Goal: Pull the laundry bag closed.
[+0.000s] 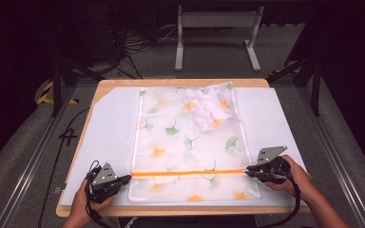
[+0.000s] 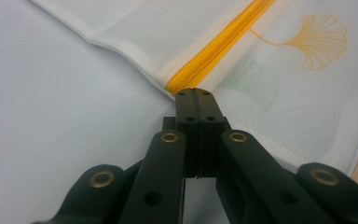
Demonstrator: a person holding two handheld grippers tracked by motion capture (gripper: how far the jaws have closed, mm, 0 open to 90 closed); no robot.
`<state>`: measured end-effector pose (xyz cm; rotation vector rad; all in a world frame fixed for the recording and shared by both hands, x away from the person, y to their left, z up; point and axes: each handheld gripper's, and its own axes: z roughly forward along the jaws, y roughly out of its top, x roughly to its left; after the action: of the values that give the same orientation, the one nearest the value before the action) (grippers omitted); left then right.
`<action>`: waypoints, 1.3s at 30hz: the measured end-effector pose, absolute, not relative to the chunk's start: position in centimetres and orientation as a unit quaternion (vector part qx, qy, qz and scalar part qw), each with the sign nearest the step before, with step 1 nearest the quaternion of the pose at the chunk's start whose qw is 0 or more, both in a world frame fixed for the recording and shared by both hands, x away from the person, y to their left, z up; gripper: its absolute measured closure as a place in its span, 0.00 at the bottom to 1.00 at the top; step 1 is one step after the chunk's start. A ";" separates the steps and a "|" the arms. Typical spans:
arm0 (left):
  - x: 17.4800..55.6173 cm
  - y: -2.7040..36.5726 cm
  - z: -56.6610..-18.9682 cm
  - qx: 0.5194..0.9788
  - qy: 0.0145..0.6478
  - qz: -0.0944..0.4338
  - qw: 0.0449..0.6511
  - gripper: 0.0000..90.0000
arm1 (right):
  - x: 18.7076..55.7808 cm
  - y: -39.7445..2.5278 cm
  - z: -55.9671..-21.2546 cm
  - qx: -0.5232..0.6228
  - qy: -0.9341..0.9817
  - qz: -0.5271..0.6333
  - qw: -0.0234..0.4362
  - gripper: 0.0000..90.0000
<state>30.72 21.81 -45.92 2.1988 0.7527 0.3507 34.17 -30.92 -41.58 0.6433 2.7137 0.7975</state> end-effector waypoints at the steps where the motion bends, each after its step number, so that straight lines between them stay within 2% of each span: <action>1: 30.7 21.9 -45.9 0.862 0.296 0.141 0.386 1.00 | 34.2 -30.9 -41.5 0.218 0.927 0.277 0.123 0.87; 7: 30.6 22.5 -45.3 0.852 0.298 0.149 0.404 1.00 | 34.2 -31.0 -41.1 0.229 0.911 0.315 0.133 0.79; 12: 30.6 23.0 -45.2 0.844 0.306 0.161 0.410 0.92 | 34.4 -30.8 -40.9 0.232 0.895 0.349 0.154 0.75; 14: 30.6 23.2 -45.1 0.842 0.306 0.167 0.412 0.91 | 34.6 -30.7 -41.0 0.233 0.892 0.356 0.153 0.70; 16: 30.6 23.4 -45.0 0.838 0.307 0.176 0.417 0.82 | 34.8 -30.7 -41.2 0.237 0.888 0.359 0.163 0.67; 18: 30.7 23.6 -44.9 0.835 0.310 0.186 0.416 0.79 | 34.9 -30.6 -41.3 0.238 0.884 0.365 0.170 0.60; 21: 30.8 23.8 -45.0 0.828 0.323 0.200 0.412 0.66 | 35.0 -30.8 -41.5 0.239 0.875 0.380 0.180 0.55; 23: 30.9 23.9 -45.0 0.825 0.332 0.213 0.404 0.52 | 35.3 -30.9 -41.7 0.245 0.872 0.381 0.184 0.48; 28: 31.1 24.6 -45.1 0.809 0.360 0.222 0.409 0.25 | 35.4 -30.8 -42.3 0.247 0.869 0.382 0.196 0.35; 30: 31.1 24.8 -45.2 0.809 0.362 0.227 0.403 0.20 | 35.4 -30.7 -42.5 0.251 0.869 0.377 0.197 0.27; 33: 31.0 25.1 -45.5 0.811 0.361 0.226 0.402 0.15 | 35.3 -30.5 -42.9 0.258 0.866 0.374 0.211 0.21; 39: 31.3 25.3 -45.5 0.810 0.361 0.225 0.404 0.13 | 34.8 -30.6 -43.2 0.270 0.860 0.369 0.225 0.17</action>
<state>31.33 25.30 -45.54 2.0454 0.9128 0.5670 34.77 -30.55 -43.19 0.7438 2.3732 1.0171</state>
